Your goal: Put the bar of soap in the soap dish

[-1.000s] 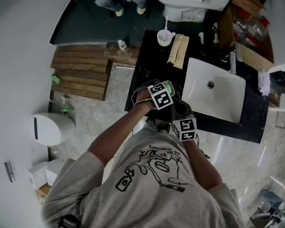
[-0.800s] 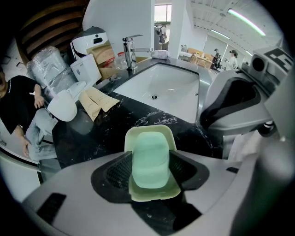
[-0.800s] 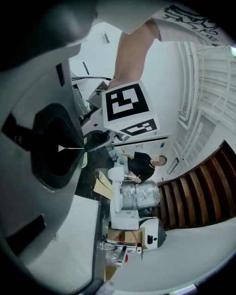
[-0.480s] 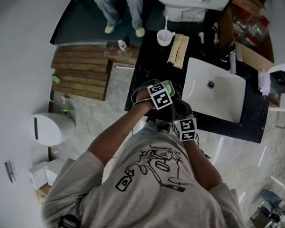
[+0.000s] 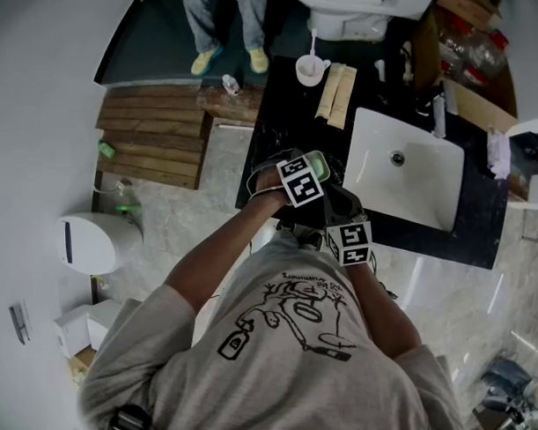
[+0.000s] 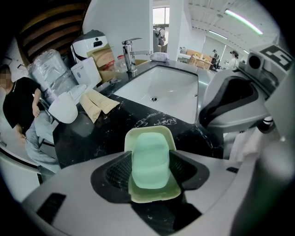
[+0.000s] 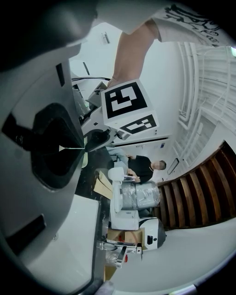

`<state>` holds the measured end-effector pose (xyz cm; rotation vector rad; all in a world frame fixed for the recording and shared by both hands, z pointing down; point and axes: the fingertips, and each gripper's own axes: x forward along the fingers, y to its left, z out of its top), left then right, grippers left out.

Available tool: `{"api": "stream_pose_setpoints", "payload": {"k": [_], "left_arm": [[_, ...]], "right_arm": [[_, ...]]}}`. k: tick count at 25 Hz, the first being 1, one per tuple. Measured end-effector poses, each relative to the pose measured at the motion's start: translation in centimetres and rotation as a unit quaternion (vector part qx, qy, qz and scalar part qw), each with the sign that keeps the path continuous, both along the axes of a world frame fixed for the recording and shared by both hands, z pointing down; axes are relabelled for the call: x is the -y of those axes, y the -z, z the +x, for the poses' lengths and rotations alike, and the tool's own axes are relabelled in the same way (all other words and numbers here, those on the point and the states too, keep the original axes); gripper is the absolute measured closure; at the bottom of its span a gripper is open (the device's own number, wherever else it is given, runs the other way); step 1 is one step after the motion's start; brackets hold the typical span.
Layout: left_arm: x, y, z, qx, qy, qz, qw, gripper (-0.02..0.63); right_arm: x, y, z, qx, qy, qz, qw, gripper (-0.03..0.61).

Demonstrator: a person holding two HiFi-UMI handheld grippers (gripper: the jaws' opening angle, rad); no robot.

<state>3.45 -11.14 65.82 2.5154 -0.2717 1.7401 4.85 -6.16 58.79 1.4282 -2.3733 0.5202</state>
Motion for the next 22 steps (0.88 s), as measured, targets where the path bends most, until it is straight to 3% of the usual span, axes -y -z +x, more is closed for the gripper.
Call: {"api": "stream_pose_setpoints", "payload": {"k": [22], "left_arm": [[-0.20, 0.32, -0.31, -0.020, 0.004, -0.003, 0.9998, 0.359]], "right_arm": [[-0.06, -0.15, 0.27, -0.002, -0.002, -0.002, 1.000, 0.555]]}}
